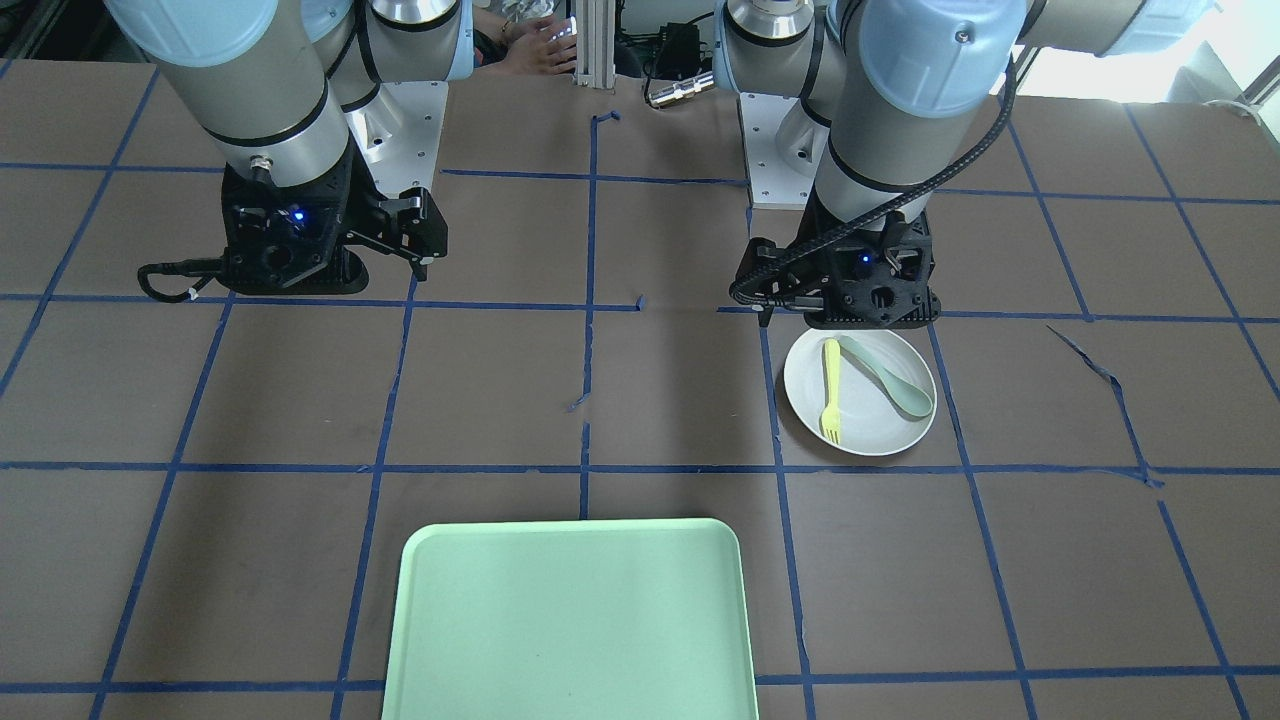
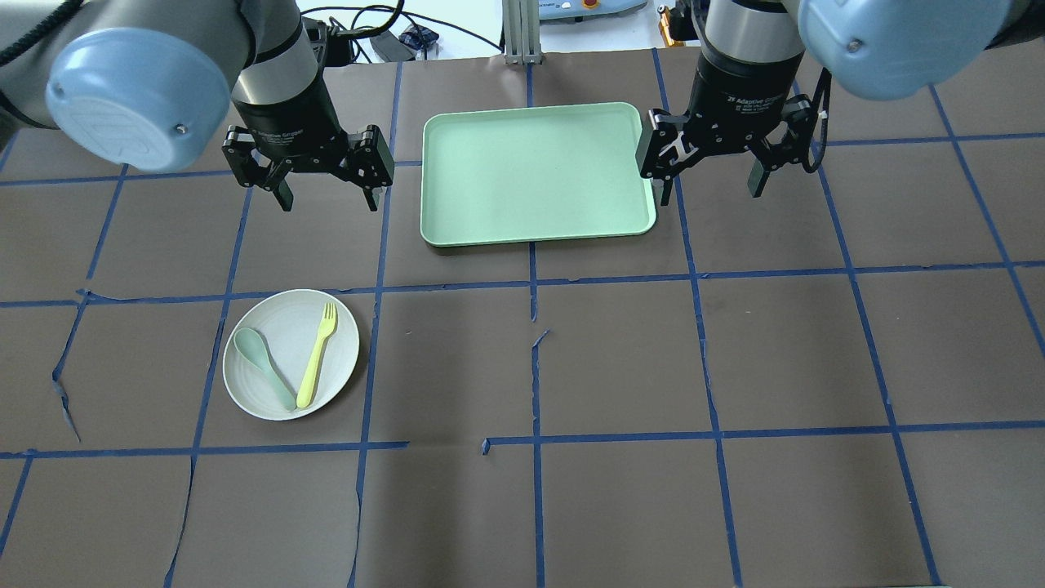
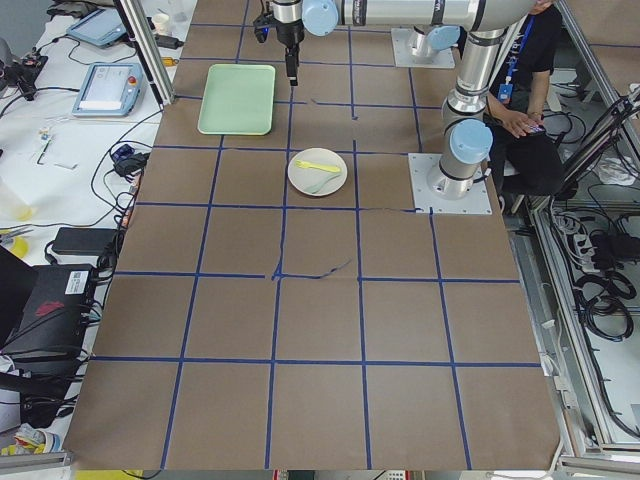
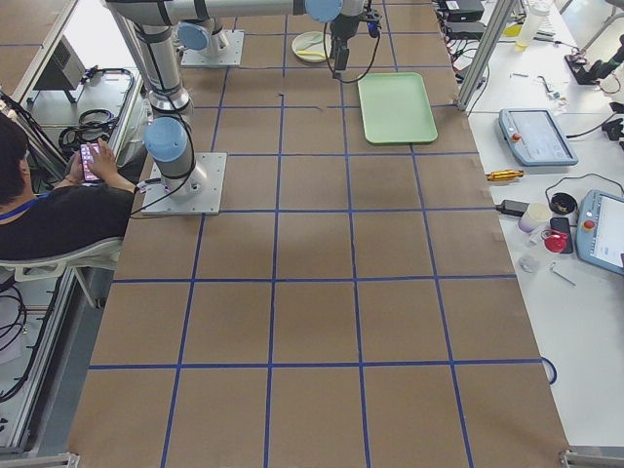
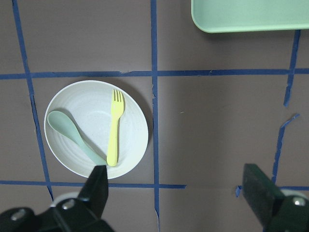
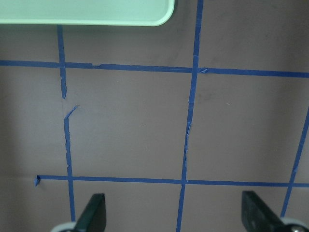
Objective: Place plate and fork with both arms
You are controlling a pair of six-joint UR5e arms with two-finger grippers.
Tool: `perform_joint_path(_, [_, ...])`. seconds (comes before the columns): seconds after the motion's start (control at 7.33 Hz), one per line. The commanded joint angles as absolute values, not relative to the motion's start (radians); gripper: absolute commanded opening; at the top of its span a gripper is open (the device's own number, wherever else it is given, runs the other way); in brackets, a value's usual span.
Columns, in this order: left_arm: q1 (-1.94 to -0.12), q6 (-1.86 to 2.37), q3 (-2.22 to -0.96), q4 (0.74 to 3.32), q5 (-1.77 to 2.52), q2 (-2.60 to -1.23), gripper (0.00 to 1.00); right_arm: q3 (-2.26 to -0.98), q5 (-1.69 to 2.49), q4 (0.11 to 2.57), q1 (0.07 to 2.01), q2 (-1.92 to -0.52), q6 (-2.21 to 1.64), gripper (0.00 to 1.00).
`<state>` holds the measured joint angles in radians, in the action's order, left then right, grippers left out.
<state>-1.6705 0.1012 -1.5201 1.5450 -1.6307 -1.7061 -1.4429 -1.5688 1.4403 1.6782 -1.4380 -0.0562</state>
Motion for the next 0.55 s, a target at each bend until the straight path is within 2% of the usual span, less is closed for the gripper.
perform_joint_path(0.0, [-1.671, 0.100, -1.522, 1.545, -1.628, -1.700, 1.00, -1.446, -1.565, 1.443, 1.678, -1.425, -0.057, 1.00])
perform_joint_path(0.41, [-1.678, 0.101, -1.520, 1.548, -1.624, -1.706, 1.00, -1.439, -1.565, 1.442, 1.678, -1.430, -0.057, 1.00])
